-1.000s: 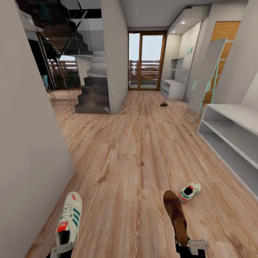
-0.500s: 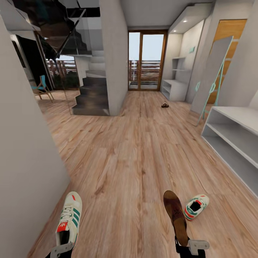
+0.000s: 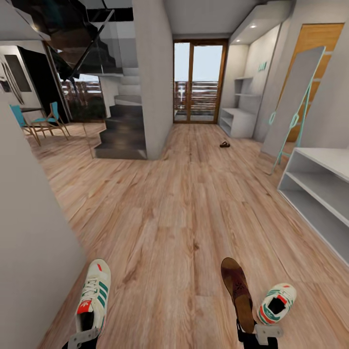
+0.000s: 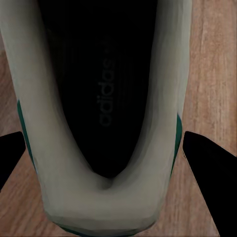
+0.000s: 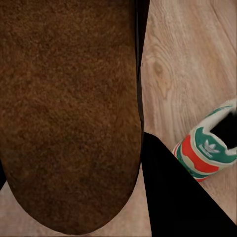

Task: Pick up the two gym shoes and the two sandals from the corridor floor and place them onto the hallstand (shoe rack) in the corridor, making sure they are on the rack and not on the floor. Arrange them so the two gym shoes are next to each other and the two sandals are next to each other.

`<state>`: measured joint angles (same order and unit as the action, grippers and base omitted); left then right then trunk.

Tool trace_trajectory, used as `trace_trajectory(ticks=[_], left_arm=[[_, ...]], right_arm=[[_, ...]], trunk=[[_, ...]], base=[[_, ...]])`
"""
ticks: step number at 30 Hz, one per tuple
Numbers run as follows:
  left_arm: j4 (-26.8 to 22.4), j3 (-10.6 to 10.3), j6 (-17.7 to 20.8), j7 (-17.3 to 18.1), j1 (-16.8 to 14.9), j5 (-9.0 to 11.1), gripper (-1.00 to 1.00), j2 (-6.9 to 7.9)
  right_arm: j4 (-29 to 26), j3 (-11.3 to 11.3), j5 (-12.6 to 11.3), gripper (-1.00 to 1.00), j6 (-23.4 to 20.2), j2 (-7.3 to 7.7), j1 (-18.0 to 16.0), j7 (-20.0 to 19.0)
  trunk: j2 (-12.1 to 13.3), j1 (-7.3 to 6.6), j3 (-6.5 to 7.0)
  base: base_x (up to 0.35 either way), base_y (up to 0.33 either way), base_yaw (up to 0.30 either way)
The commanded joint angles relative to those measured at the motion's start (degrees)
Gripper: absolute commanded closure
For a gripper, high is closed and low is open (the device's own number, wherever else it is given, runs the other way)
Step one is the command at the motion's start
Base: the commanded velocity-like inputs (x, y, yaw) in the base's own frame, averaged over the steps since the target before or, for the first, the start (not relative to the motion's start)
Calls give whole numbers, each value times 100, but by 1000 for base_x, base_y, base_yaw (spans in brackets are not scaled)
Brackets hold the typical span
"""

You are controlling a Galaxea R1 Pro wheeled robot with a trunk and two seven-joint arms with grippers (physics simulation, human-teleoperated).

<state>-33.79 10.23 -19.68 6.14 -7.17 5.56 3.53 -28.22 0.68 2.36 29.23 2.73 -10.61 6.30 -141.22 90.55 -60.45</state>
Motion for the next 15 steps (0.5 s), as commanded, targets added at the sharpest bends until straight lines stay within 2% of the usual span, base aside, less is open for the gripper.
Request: trace_trajectory(ticks=[1, 15], left_arm=[[4, 17, -6, 63, -3, 60, 100, -2], [4, 14, -8, 63, -3, 60, 100, -2]], right_arm=[[1, 2, 4, 100, 13, -1, -3, 12], [1, 2, 2, 100, 13, -1, -3, 12]], trunk=[[-2, 2, -5], [-2, 2, -5]], base=[[340, 0, 0], [340, 0, 0]])
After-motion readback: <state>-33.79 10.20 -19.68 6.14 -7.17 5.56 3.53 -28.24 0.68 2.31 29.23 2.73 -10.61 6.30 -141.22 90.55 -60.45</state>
